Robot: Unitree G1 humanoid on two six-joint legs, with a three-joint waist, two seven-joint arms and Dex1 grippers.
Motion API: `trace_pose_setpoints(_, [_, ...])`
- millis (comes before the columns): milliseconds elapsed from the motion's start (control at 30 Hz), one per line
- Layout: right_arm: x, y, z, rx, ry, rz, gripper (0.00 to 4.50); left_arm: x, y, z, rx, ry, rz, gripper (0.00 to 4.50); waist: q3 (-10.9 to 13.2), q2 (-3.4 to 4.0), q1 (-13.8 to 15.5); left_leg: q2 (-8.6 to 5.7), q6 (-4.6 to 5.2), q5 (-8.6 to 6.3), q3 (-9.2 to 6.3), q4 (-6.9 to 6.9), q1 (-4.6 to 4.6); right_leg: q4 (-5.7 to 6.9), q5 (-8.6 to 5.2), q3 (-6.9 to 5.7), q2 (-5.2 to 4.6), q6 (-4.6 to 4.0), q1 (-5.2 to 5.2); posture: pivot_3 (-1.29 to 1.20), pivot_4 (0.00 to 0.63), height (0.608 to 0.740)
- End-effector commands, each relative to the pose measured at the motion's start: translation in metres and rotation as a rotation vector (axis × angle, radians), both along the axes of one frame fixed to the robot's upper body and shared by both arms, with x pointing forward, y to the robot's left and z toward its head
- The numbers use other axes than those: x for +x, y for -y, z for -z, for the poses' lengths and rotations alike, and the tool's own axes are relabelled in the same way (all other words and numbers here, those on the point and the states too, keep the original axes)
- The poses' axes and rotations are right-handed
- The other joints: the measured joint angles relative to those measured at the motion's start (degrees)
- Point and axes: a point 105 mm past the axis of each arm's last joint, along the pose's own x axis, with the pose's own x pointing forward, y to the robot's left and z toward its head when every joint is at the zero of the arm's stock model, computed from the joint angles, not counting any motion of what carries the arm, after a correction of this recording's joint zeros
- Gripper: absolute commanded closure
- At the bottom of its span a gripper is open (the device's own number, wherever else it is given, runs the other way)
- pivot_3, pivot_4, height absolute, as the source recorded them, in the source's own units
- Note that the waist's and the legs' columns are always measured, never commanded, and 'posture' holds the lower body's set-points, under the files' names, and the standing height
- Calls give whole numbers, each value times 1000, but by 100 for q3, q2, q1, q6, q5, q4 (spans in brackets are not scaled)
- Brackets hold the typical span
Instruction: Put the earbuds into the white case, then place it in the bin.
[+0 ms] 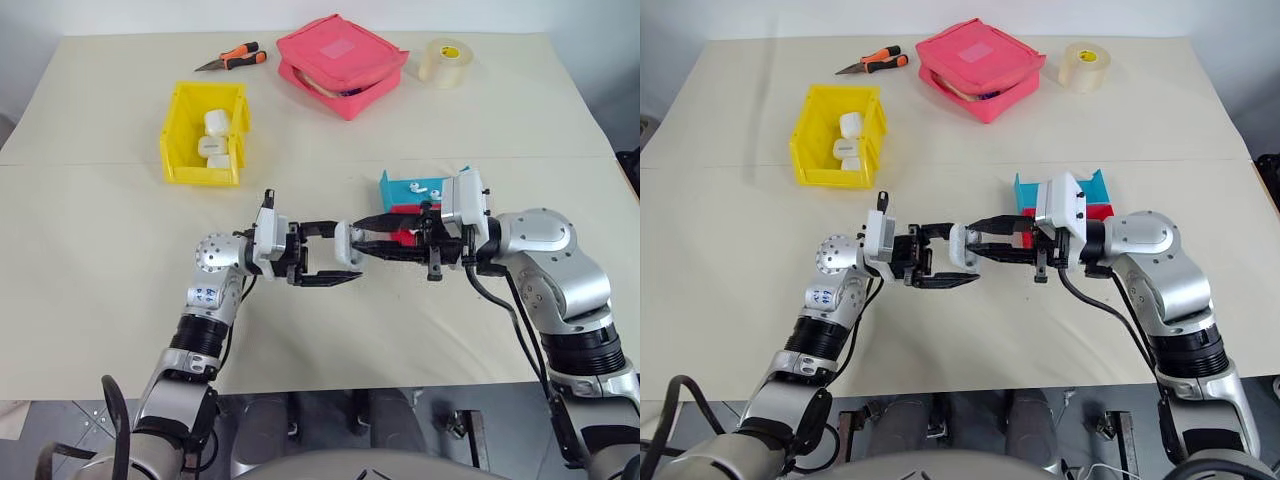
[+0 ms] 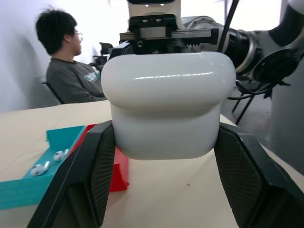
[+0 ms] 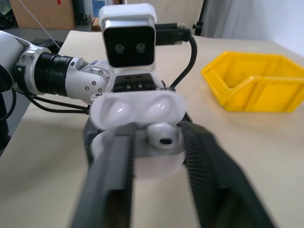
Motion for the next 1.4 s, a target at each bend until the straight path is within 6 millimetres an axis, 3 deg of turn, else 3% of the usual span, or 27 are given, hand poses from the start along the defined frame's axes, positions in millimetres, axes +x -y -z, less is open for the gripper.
trace_pose_setpoints(33, [-2,-3,-6,-9,-4,-6,2442,3,1,-23,-59,96,-18,1744,0,0,1,0,0,0,0,0,0,0,0,0,0,0,0,0,150,740])
trace_pose_setpoints(233, [-2,2,-22,2,14,15,2442,11,-2,-22,-61,85,-54,1744,0,0,13,-1,0,0,-4,1,-2,0,0,-3,-1,0,1,0,150,740])
trace_pose_setpoints(500, [13,37,-27,-56,24,161,2442,22,-14,-19,-60,80,-129,1744,0,0,5,-1,0,0,-7,1,-6,-2,0,-9,-1,0,1,0,150,740])
trace_pose_setpoints(667, [32,59,-30,-95,45,242,2442,22,-18,-19,-67,81,-154,1744,0,0,1,-1,1,0,-6,2,-6,-2,0,-9,-1,0,1,0,150,740])
trace_pose_setpoints(767, [54,70,-29,-128,70,329,2442,22,-19,-21,-73,86,-169,1744,0,0,-4,0,0,1,-4,3,-5,-1,0,-8,0,0,1,0,150,740])
trace_pose_setpoints(1133, [113,100,-7,-440,38,523,2442,27,-31,-25,-79,102,-241,1744,0,1,-19,0,-3,5,-3,1,-7,0,0,-9,0,0,-2,0,150,740])
trace_pose_setpoints(1267, [126,112,-8,-561,33,569,2442,23,-30,-23,-77,106,-240,1744,1,2,-29,1,-4,6,-2,-2,-7,0,0,-10,0,0,-3,0,150,740])
trace_pose_setpoints(1400, [126,124,-16,-594,37,568,2442,19,-28,-22,-78,106,-233,1744,1,2,-17,1,-5,6,-6,-4,-13,-1,0,-13,0,0,-6,0,150,740])
